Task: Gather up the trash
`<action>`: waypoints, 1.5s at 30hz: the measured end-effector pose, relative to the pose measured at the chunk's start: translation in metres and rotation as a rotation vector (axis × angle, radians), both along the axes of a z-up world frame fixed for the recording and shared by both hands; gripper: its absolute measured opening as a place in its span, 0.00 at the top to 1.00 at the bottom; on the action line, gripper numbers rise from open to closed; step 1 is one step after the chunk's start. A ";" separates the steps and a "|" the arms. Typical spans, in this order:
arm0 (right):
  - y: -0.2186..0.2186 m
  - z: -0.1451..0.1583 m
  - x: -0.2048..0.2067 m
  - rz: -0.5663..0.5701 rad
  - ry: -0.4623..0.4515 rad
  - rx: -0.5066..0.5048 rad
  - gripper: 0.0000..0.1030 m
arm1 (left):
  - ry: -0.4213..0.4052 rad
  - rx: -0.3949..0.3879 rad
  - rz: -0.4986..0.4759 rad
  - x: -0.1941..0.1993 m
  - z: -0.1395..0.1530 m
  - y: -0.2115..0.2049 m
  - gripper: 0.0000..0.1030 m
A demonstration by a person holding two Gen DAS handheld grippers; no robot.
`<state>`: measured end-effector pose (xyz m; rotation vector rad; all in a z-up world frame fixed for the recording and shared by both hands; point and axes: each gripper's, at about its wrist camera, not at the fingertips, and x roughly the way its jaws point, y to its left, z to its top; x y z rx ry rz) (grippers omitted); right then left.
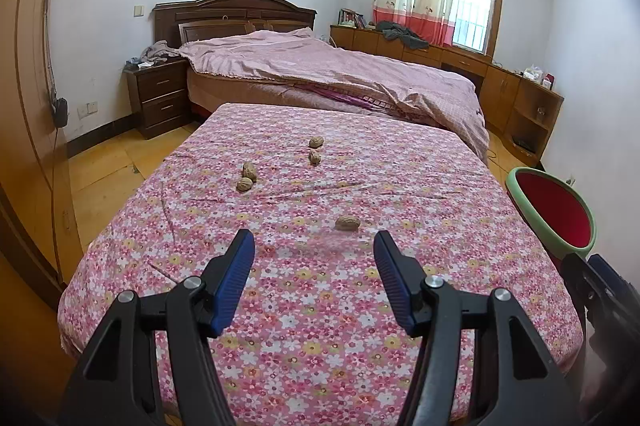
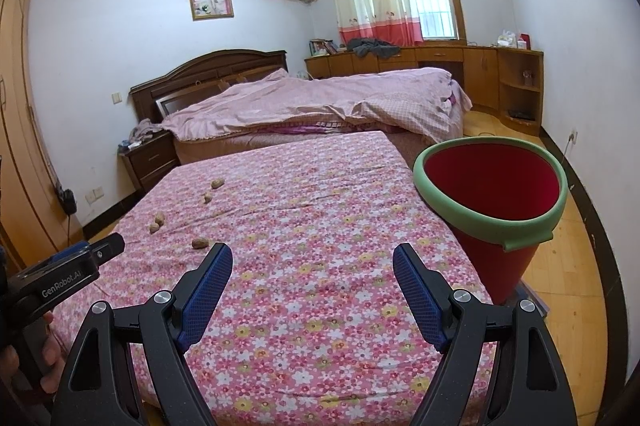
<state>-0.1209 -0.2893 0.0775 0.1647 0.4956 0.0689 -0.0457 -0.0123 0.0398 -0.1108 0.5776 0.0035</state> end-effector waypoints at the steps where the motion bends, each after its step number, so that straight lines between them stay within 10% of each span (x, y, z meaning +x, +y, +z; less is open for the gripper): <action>1: 0.001 -0.001 0.000 0.000 0.001 0.000 0.19 | 0.001 -0.001 0.000 0.000 0.000 0.000 0.40; 45: 0.000 -0.007 0.002 -0.004 0.013 -0.001 0.19 | 0.008 -0.006 0.002 0.001 -0.004 0.001 0.40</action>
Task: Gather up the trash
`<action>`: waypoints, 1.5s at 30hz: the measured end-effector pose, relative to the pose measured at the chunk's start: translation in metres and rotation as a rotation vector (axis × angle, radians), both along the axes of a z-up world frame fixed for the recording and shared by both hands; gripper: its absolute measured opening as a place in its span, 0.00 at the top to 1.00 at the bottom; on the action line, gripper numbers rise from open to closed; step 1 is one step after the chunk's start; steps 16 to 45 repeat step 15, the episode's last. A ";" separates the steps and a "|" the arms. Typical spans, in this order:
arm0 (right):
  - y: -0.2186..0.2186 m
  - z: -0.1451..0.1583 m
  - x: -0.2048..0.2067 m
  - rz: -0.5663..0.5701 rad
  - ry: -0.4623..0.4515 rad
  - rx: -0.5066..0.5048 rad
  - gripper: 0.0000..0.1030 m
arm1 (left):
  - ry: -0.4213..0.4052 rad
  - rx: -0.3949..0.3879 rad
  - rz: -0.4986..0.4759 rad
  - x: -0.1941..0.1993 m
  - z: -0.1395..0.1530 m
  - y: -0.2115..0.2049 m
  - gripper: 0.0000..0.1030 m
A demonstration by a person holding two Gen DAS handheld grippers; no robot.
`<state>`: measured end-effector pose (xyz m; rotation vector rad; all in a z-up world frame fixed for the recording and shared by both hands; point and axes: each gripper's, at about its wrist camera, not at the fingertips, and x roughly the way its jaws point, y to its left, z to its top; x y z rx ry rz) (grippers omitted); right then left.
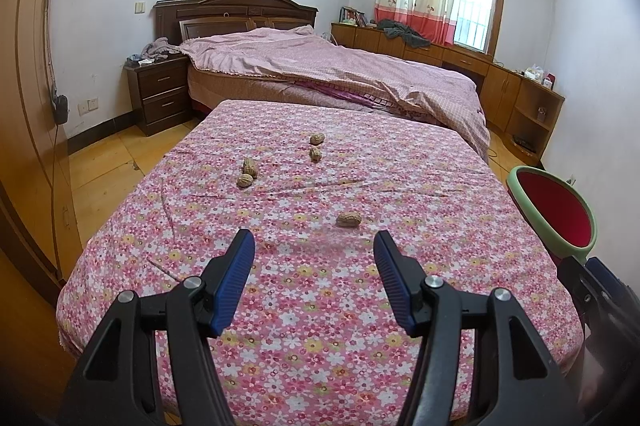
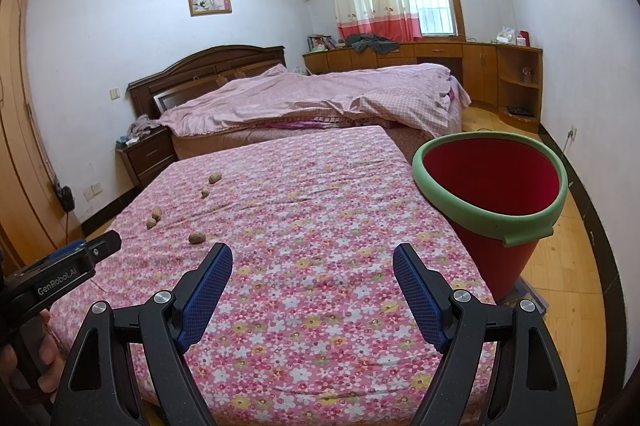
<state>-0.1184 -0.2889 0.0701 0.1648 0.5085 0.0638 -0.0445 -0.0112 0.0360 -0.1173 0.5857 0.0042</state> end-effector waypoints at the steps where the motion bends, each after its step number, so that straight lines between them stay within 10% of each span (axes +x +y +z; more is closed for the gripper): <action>1: 0.000 0.000 0.000 0.001 -0.002 -0.001 0.19 | -0.001 -0.001 0.000 0.000 0.000 0.000 0.40; 45: -0.001 -0.002 0.003 -0.002 0.009 -0.003 0.19 | 0.008 0.005 0.003 0.001 0.001 -0.001 0.40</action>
